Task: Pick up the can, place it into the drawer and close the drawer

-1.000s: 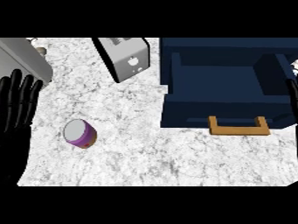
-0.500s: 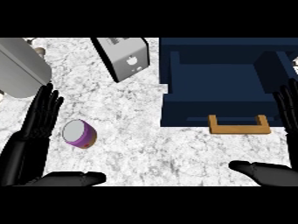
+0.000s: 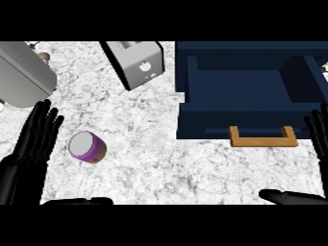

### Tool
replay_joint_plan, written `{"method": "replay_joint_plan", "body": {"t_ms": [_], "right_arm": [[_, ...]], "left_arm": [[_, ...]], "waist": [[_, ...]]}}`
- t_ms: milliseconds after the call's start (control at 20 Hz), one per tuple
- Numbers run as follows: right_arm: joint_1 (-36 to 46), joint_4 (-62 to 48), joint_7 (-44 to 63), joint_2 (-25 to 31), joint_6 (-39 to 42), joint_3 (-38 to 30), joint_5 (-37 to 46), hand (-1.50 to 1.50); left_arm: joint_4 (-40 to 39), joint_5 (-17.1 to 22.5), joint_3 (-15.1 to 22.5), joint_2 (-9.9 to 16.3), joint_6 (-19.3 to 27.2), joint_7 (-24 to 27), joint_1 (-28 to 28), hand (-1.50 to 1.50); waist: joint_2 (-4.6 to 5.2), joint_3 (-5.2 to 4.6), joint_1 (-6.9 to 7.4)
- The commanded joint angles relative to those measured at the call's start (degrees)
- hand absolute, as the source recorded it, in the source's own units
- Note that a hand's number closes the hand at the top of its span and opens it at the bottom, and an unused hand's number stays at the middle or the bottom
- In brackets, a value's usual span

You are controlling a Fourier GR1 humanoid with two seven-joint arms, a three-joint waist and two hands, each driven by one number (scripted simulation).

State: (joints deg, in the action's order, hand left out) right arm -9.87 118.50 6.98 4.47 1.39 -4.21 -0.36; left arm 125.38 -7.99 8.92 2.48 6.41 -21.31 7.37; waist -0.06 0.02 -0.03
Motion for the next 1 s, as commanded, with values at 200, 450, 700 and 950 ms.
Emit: {"method": "replay_joint_plan", "body": {"t_ms": [200, 450, 700, 950], "right_arm": [[-3.8, -0.7, -3.5, 0.7, 4.3, -4.2, -4.1, -1.50], [-3.3, 1.3, -1.5, 1.0, 4.6, -5.2, -4.6, -1.50], [-7.4, 2.2, -5.6, -1.8, 5.5, -2.7, -0.7, -1.50], [-6.0, 2.4, -2.9, -0.9, 6.4, -4.8, -2.3, -1.50]], "left_arm": [[-3.8, 2.4, -2.9, -0.5, -0.4, 4.1, 2.7, -1.50], [-11.9, -0.6, -5.3, -0.9, 1.7, 2.7, -7.1, -1.50], [-12.8, 2.7, -5.8, -1.8, -0.1, 9.0, -0.9, -1.50], [-20.7, 3.1, -7.2, -1.5, -0.2, 12.2, -5.0, -1.50]], "waist": [[0.02, -0.02, -0.02], [0.08, -0.02, -0.35], [0.01, -0.03, -0.13], [0.03, -0.02, -0.18]]}}
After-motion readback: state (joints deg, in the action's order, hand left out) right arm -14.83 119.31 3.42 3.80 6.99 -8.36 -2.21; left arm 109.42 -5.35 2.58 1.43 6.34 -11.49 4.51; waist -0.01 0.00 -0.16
